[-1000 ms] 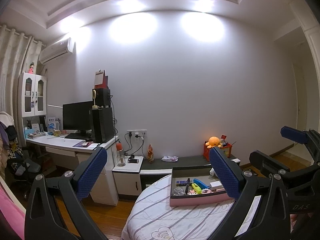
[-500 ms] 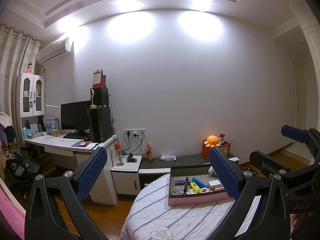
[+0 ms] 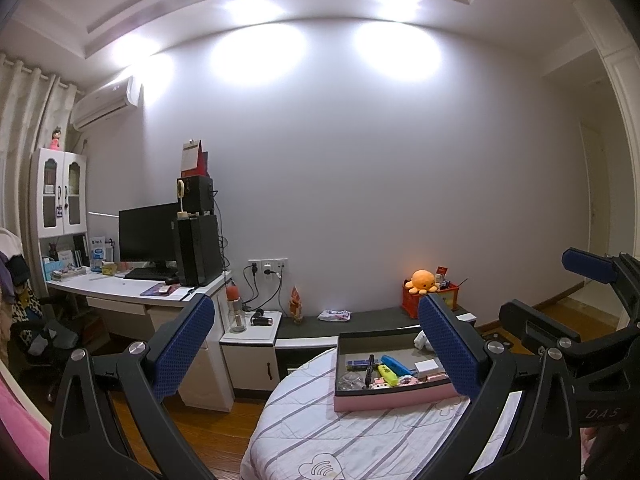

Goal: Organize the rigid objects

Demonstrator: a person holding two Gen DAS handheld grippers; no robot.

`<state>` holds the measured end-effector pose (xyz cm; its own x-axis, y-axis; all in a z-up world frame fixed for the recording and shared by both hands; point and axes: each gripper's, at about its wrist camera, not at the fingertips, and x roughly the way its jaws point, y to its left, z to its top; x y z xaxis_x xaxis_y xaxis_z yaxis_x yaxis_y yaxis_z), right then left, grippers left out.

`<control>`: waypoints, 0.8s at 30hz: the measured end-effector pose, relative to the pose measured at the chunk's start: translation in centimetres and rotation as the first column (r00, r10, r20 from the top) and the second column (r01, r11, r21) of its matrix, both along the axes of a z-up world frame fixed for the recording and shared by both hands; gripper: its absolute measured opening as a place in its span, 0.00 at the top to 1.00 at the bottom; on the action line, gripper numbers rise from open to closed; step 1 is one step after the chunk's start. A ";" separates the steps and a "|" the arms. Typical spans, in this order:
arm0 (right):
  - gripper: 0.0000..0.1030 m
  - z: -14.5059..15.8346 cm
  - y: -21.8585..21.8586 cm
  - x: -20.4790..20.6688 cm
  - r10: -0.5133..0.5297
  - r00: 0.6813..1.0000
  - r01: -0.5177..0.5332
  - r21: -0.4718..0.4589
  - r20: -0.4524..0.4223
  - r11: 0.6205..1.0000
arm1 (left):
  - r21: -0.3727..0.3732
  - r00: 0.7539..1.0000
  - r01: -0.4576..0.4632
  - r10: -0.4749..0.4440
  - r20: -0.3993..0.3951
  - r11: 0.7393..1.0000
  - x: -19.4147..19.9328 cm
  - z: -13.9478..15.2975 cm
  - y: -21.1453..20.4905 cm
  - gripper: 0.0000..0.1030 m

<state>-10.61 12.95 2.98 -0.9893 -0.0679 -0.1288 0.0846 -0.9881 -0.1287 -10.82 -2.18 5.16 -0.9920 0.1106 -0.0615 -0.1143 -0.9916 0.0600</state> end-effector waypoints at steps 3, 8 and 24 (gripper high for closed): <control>0.00 0.0 0.0 0.0 0.002 1.000 -0.002 -0.002 0.001 1.000 | -0.004 1.000 0.002 -0.002 -0.003 1.000 0.0 0.0 0.0 0.00; 0.00 0.0 0.0 -0.1 0.001 1.000 -0.001 -0.001 0.001 1.000 | -0.009 1.000 0.003 -0.003 -0.003 1.000 -0.1 -0.1 0.1 0.00; 0.00 -0.2 0.3 -0.2 0.001 1.000 -0.001 0.002 0.009 1.000 | -0.019 1.000 0.004 -0.004 0.000 1.000 0.2 0.0 -0.2 0.00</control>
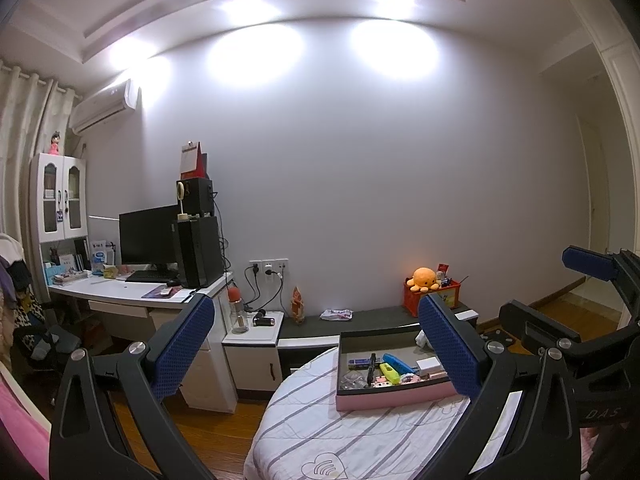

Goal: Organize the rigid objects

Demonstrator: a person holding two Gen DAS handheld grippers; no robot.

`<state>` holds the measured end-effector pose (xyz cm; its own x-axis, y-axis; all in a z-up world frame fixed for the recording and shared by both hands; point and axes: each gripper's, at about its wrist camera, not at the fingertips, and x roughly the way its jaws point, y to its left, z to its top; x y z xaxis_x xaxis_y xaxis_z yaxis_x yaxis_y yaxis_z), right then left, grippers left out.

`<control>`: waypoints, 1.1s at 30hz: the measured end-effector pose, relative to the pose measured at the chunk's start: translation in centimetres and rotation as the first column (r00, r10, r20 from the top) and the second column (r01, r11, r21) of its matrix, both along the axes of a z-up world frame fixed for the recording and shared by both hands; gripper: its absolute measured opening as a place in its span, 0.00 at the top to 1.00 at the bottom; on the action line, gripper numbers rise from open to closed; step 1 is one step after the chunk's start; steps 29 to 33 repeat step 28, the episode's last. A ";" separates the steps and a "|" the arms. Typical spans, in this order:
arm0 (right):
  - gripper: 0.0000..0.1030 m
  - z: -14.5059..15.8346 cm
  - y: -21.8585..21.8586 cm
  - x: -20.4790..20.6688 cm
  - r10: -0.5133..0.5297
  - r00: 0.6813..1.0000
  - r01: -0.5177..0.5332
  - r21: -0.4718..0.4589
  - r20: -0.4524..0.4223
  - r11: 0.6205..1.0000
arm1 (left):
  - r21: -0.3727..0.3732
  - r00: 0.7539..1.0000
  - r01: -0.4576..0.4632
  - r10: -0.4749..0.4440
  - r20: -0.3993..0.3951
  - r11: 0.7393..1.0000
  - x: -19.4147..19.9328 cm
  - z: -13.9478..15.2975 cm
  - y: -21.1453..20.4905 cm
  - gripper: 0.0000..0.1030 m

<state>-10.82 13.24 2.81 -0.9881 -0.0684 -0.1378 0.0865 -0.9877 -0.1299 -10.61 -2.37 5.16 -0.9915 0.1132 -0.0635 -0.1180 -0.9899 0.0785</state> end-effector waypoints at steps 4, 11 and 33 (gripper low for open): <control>0.00 -0.1 0.0 0.1 -0.002 1.000 0.002 0.000 0.003 1.000 | -0.003 1.000 0.001 -0.001 0.002 1.000 0.1 0.0 0.0 0.00; 0.00 -0.1 -0.1 -0.2 0.002 1.000 -0.002 0.000 0.012 1.000 | -0.005 1.000 -0.004 0.004 0.004 1.000 0.3 -0.1 -0.3 0.00; 0.00 -0.2 -0.2 -0.5 0.001 1.000 -0.002 0.005 0.019 1.000 | -0.005 1.000 0.002 -0.002 0.019 1.000 0.2 -0.1 -0.6 0.00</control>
